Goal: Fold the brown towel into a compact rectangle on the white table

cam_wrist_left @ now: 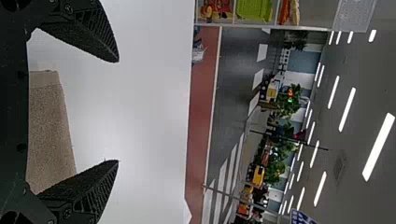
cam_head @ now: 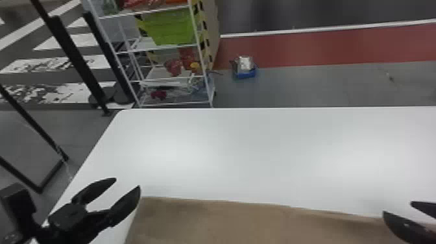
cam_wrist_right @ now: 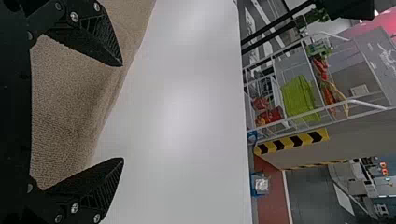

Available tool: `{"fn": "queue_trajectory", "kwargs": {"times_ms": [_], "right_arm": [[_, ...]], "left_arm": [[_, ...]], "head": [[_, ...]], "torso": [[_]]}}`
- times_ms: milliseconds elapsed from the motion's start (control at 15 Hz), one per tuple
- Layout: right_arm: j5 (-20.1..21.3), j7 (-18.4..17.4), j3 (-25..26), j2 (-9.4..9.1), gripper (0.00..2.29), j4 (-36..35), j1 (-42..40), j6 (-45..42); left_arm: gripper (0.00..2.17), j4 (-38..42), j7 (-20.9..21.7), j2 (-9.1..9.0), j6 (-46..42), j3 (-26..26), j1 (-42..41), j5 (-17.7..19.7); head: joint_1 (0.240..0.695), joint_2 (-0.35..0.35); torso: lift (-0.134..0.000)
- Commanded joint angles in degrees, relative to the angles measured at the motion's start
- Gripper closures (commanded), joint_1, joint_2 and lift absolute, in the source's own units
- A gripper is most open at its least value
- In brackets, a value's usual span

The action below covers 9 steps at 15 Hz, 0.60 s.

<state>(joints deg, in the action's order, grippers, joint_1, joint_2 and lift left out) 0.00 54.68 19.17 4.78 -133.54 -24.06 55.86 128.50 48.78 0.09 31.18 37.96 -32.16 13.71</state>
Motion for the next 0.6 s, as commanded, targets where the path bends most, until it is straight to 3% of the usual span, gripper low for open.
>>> {"fn": "queue_trajectory", "kwargs": {"times_ms": [0, 533], "right_arm": [[0.0, 0.08, -0.01, 0.05, 0.18, 0.21, 0.06, 0.18], [-0.26, 0.08, 0.26, 0.75, 0.18, 1.18, 0.41, 0.0]], "left_arm": [[0.12, -0.09, 0.0, -0.24, -0.1, 0.0, 0.08, -0.09], [0.13, -0.35, 0.09, -0.24, -1.15, -0.87, 0.08, -1.32]], "head": [[0.695, 0.222], [0.695, 0.213]], "torso": [[-0.124], [-0.124]]}}
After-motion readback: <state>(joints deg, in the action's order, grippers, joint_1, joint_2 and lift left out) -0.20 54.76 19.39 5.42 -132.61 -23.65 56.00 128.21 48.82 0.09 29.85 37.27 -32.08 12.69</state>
